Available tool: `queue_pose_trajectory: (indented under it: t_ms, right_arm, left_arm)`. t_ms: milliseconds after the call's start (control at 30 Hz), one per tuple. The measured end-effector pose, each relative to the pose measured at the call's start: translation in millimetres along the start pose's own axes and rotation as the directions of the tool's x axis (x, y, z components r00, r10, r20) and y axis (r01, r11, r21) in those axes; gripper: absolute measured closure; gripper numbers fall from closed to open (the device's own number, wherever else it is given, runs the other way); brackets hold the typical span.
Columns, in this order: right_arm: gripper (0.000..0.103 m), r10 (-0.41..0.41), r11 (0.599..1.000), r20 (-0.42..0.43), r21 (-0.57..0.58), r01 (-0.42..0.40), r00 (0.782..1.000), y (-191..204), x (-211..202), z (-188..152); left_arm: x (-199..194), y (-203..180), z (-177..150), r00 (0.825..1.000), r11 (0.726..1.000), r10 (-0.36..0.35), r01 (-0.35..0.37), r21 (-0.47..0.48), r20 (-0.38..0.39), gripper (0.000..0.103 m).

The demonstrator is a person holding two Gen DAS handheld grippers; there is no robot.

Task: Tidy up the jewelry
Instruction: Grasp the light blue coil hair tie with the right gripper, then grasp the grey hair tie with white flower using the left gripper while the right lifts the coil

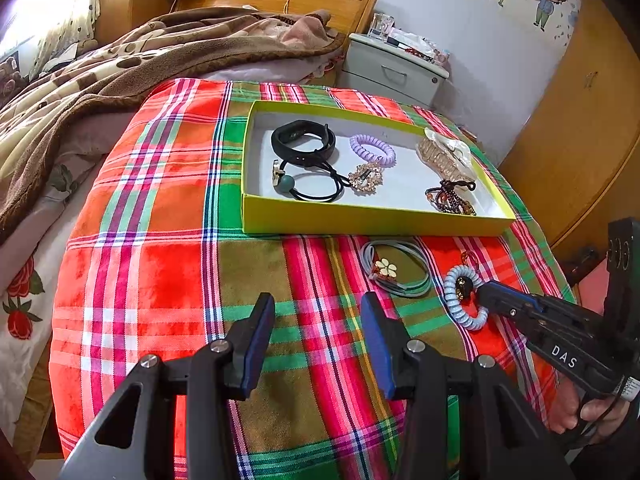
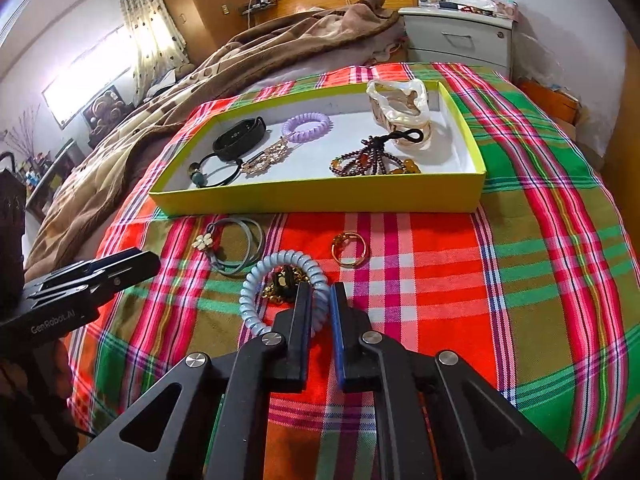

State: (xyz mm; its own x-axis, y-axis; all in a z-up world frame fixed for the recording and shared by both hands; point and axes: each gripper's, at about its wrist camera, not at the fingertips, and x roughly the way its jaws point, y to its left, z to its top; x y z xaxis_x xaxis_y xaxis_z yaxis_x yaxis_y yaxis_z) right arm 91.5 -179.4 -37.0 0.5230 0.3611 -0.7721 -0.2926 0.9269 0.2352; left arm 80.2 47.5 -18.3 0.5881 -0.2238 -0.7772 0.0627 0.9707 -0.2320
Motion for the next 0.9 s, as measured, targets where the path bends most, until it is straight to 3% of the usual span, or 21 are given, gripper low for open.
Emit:
queue_pose_trajectory:
  t_ms: [200, 333, 700, 900]
  right_arm:
    - [0.094, 0.029, 0.999, 0.043, 0.023, -0.030, 0.999, -3.6, -12.4, 1.3]
    - [0.094, 0.088, 0.994, 0.073, 0.057, -0.093, 0.993, -8.7, -21.3, 3.6]
    - [0.094, 0.109, 0.987, 0.138, 0.102, -0.124, 0.984, -23.2, -39.5, 8.8]
    - [0.094, 0.109, 0.985, 0.154, 0.113, -0.127, 0.982, -30.5, -43.1, 10.6]
  left_arm:
    - [3.3, -3.9, 0.6, 1.000, 1.000, -0.003, 0.003, 0.010, -0.013, 0.057]
    - [6.2, -5.5, 3.1, 1.000, 1.000, -0.020, 0.020, 0.005, -0.024, 0.057]
    - [18.9, -26.7, 20.5, 0.996, 0.996, -0.072, 0.074, 0.046, -0.049, 0.057]
    - [36.2, -41.7, 26.7, 0.997, 0.997, 0.001, 0.005, 0.076, -0.080, 0.057]
